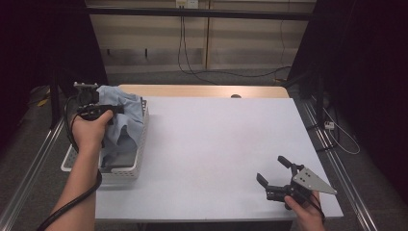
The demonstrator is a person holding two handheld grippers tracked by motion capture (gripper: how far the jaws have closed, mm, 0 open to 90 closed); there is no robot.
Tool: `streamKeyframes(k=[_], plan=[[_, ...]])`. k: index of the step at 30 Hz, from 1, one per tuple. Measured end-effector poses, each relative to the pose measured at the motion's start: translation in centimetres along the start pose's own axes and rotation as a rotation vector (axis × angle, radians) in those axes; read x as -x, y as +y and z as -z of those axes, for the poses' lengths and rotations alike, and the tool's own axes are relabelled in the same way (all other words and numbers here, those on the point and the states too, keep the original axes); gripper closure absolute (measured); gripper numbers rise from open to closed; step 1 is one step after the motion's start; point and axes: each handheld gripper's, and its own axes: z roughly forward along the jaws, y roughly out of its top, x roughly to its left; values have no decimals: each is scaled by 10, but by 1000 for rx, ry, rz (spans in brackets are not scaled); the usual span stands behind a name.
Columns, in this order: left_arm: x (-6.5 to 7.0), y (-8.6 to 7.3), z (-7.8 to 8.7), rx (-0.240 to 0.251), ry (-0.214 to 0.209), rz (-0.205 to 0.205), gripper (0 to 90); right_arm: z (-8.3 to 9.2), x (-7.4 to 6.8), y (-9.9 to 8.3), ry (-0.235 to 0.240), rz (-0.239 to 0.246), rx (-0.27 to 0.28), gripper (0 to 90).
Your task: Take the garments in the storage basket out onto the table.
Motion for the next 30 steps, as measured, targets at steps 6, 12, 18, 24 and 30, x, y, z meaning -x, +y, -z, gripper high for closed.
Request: streamKeyframes(k=[6,12,18,24,30], plan=[[15,6,3,-12,-39,-48,735,0,0,0,0,-2,2,21],[27,15,12,-14,-78,-82,735,0,0,0,0,-1,2,21],[40,22,22,-8,-114,-124,735,0,0,0,3,2,2,21],[50,26,26,-22,-135,-143,735,0,0,0,5,2,2,21],[55,31,27,-49,-142,-167,736,-1,0,0,6,2,-2,21]])
